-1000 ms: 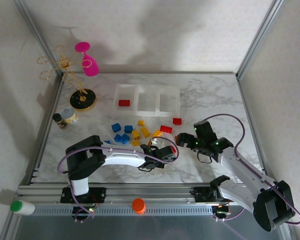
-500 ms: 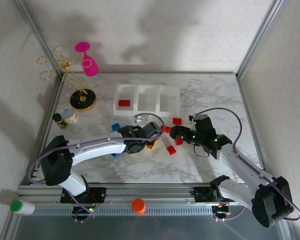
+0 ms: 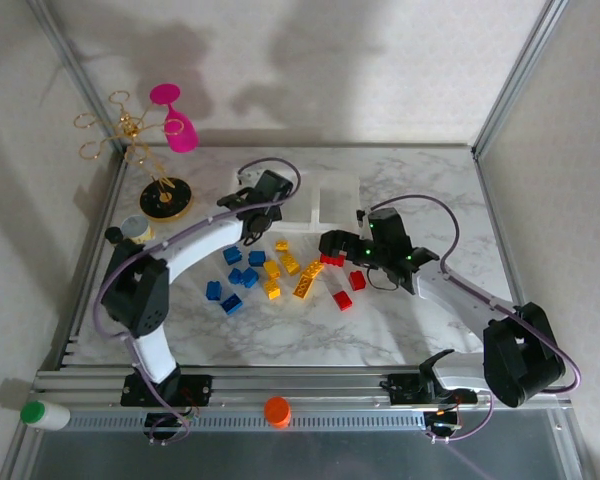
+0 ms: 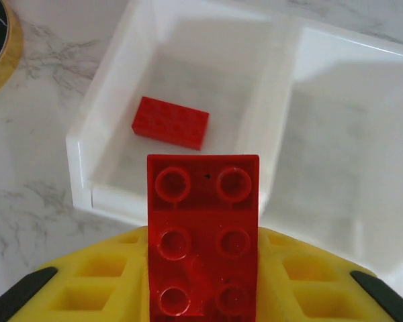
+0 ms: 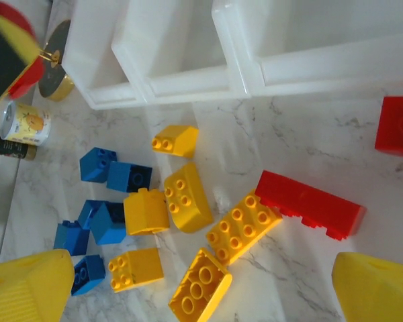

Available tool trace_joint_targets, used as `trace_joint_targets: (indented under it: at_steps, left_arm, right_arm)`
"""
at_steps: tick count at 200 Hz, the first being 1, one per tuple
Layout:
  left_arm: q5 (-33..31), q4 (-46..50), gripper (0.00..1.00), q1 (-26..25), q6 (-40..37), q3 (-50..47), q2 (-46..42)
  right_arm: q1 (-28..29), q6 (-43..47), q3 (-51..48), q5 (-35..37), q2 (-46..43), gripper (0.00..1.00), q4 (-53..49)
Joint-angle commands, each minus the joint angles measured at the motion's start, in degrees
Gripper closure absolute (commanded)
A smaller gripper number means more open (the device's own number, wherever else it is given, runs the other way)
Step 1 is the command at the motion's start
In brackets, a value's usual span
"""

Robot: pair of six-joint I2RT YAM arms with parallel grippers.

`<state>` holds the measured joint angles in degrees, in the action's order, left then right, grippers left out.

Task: Sort the legos into containers by color
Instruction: Place the lego in the container.

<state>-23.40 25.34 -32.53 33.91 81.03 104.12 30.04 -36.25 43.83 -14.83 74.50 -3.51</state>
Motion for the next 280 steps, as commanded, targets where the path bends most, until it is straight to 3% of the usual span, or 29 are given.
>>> trace_joint_targets:
  at_steps: [1,45,71,118,166,212,245,280]
  left_arm:
    - [1.8,-2.6,0.72,3.1,-3.8,4.7,5.8]
    - [4.0,-5.1,0.71,7.6,-6.8,11.9,15.4]
    - [1.3,-4.8,0.68,7.9,-9.3,16.1,19.9]
    - [2.6,-3.1,0.53,8.9,-9.0,19.6,21.9]
    - [3.6,-0.8,0.5,8.9,-8.7,19.1,17.3]
    - [7.0,-1.4,0.5,7.5,-6.8,10.2,7.0]
    - [10.3,-1.8,0.5,4.4,-4.9,2.0,-0.5]
    - [12.7,-0.5,0.5,-2.8,-3.8,-4.8,-7.3]
  right_arm:
    - [0.4,0.0,1.6,0.1,-0.1,0.01,1.4]
    - [0.4,1.5,-0.1,2.6,-4.1,0.01,0.7]
    - [0.4,1.9,-0.7,3.6,-5.8,0.01,0.3]
    - [0.4,2.5,-0.1,4.7,-6.8,0.01,-0.9]
    - [0.4,2.6,1.0,4.5,-6.5,0.01,-1.0]
    - [0.3,0.9,0.5,5.8,-6.7,0.01,-2.9]
    - [0.2,0.2,0.0,7.2,-7.5,0.01,-6.9]
    - [-0.4,-0.9,-1.9,8.6,-11.8,0.01,-12.2]
